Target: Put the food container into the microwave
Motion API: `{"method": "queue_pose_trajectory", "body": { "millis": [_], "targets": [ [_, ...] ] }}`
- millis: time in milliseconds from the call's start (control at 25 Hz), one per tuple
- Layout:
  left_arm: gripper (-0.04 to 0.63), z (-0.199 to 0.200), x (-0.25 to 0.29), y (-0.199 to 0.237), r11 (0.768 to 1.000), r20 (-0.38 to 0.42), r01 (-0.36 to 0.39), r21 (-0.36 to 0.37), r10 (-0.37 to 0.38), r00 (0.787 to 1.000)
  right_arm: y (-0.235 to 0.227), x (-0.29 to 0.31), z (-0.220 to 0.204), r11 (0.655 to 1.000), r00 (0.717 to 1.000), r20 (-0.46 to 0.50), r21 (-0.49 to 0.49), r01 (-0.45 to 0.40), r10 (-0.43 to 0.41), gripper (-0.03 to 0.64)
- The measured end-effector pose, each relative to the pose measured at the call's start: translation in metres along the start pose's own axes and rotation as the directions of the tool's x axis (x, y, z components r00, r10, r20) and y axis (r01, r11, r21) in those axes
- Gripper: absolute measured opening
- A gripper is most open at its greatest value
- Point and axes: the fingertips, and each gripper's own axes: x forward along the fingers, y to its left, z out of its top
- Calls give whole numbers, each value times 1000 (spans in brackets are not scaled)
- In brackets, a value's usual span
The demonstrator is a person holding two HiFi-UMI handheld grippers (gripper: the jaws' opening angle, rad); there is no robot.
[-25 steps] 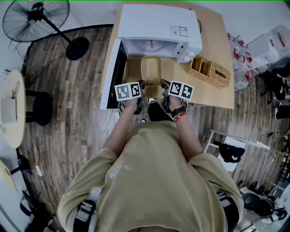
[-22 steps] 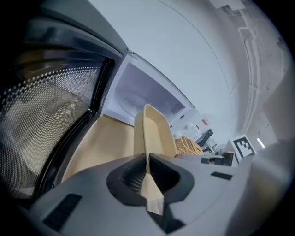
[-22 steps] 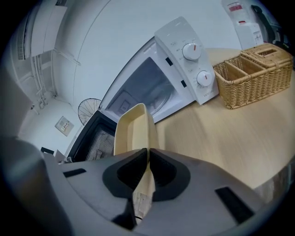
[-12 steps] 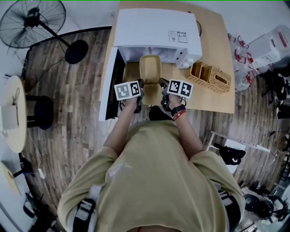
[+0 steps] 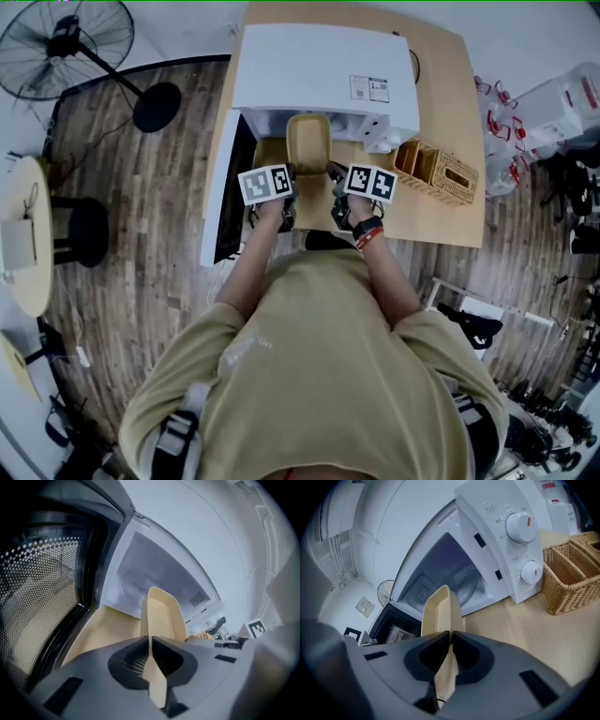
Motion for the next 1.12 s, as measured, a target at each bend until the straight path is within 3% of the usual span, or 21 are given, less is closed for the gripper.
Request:
{"method": "queue_pose_trajectory", "body": {
  "millis": [1120],
  "targets": [
    [37, 78, 54, -5, 996, 123, 54, -66, -46, 991, -15, 46, 82, 996, 991, 107, 41, -82, 77, 44]
  ]
}}
